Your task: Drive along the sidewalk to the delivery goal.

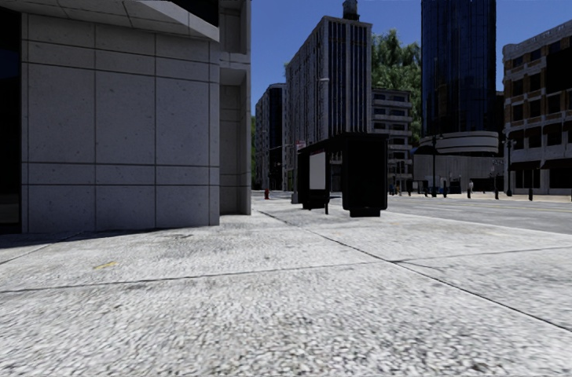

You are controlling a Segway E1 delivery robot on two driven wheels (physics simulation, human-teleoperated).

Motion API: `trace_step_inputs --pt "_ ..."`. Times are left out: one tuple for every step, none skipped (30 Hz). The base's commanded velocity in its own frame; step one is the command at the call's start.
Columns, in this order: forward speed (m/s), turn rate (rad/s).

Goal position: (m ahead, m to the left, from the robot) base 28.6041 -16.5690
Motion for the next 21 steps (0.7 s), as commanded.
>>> trace_step_inputs --pt "2.00 0.00" --pt "2.00 0.00" --pt "2.00 0.00" --pt "2.00 0.00" --pt "2.00 0.00" --pt "2.00 0.00" --pt "2.00 0.00" --pt "2.00 0.00" --pt "2.00 0.00" --pt "2.00 0.00" --pt "2.00 0.00" --pt "2.00 0.00" --pt "2.00 0.00" --pt "2.00 0.00" --pt "2.00 0.00" --pt "2.00 0.00" --pt "2.00 0.00" --pt "2.00 0.00" --pt "2.00 0.00" --pt "2.00 0.00" --pt "2.00 0.00"
